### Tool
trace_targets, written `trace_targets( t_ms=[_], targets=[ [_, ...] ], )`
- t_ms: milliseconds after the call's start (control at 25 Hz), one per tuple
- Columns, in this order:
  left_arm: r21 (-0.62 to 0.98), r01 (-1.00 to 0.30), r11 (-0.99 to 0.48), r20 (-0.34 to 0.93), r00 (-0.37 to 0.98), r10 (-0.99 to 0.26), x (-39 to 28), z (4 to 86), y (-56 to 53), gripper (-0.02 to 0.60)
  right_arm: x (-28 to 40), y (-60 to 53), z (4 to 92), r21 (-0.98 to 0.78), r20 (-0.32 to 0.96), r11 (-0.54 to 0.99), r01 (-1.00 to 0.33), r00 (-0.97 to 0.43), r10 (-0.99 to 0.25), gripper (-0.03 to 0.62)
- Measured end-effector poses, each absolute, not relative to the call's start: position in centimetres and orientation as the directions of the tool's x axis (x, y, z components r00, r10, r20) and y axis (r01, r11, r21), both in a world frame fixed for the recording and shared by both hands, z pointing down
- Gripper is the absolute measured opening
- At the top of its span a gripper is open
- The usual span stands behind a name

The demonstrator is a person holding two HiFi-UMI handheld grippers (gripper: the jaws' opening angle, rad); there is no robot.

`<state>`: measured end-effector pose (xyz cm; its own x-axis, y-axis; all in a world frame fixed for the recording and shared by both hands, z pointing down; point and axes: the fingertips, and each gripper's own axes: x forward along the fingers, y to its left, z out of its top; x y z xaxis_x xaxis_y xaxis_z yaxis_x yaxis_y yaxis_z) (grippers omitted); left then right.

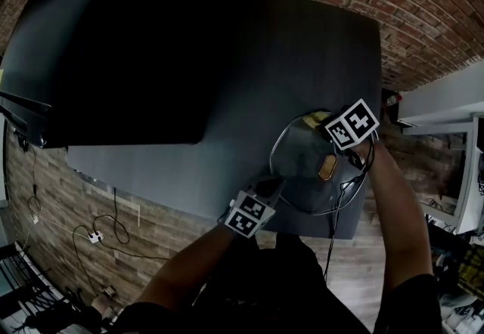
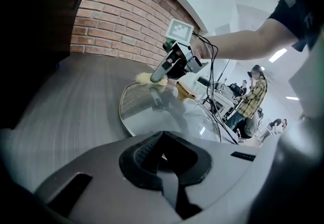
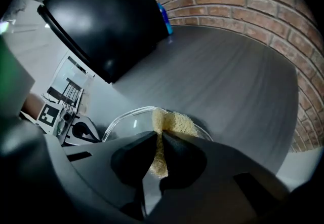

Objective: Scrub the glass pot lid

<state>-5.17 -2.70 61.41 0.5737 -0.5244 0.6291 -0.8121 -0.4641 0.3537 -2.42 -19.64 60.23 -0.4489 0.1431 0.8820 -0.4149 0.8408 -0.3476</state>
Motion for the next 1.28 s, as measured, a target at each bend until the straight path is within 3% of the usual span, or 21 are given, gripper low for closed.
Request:
trace_targets(
  t_ms=[320, 560, 1280],
  targets=[
    [0.341, -0.819, -0.460, 0.637, 0.562, -0.527, -5.5, 62.0, -2.4, 0.031, 8.0, -22.1, 60.9, -0.284, 0.897, 0.705, -0.649, -0.440, -0.044, 0.041],
    [0.344, -0.829, -0.441, 0.635, 0.551, -0.542, -5.6, 61.8, -2.7, 0.031, 13.3, -20.0, 61.4, -0.269, 0.892, 0.617, -0.739, -0.433, -0.129, 0.041],
    [0.329, -0.839, -0.434, 0.664, 0.532, -0.526, -5.8, 61.8, -2.5, 0.031, 11.9, -11.0, 60.0, -0.109, 0.835, 0.606, -0.788, -0.404, -0.375, 0.041]
  ],
)
